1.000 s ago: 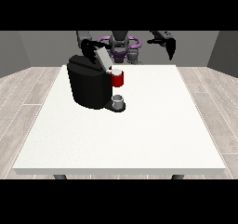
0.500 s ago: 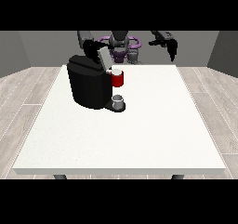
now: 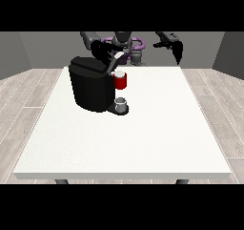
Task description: Insert the coffee pod into the coffee machine and close the lid
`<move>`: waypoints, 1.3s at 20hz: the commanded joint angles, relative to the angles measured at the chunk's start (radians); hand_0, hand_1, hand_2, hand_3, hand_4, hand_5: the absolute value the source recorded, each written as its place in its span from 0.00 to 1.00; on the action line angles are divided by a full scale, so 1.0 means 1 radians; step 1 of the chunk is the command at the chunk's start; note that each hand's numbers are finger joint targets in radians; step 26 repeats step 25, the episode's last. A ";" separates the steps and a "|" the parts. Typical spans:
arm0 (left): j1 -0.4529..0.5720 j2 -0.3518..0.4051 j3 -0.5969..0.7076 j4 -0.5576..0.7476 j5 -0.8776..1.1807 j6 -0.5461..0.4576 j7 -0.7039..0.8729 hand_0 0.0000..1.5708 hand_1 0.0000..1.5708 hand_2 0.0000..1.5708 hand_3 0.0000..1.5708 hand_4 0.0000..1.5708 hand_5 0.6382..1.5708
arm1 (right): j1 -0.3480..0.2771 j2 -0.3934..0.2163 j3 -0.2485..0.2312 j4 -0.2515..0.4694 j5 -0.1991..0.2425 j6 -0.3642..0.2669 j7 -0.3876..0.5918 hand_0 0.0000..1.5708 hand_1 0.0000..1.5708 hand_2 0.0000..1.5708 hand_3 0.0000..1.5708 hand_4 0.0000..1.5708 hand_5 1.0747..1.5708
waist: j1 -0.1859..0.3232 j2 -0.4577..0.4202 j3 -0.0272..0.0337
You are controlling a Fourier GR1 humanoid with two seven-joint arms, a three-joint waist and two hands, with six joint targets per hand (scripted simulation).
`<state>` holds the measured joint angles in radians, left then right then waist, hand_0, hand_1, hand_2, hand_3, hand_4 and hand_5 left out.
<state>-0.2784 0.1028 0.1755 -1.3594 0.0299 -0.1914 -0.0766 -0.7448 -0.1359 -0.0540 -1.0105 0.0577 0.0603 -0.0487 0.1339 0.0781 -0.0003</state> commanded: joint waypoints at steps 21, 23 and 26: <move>0.033 -0.012 -0.012 0.035 0.016 0.030 -0.032 0.00 0.00 0.00 0.00 0.09 1.00 | 0.187 0.135 0.183 -0.087 -0.071 0.002 -0.147 0.00 0.00 0.00 0.00 0.17 1.00 | -0.069 -0.131 0.0008; 0.041 -0.025 -0.018 0.038 0.001 0.056 -0.038 0.00 0.00 0.00 0.00 0.16 1.00 | 0.234 0.135 0.202 -0.123 -0.104 -0.034 -0.139 0.00 0.00 0.00 0.00 0.18 1.00 | -0.093 -0.162 0.0007; 0.099 0.001 0.018 0.097 0.013 0.027 -0.125 0.00 0.00 0.00 0.00 0.12 1.00 | 0.344 0.135 0.241 -0.168 -0.137 -0.024 -0.154 0.00 0.00 0.00 0.00 0.10 1.00 | -0.154 -0.173 0.0004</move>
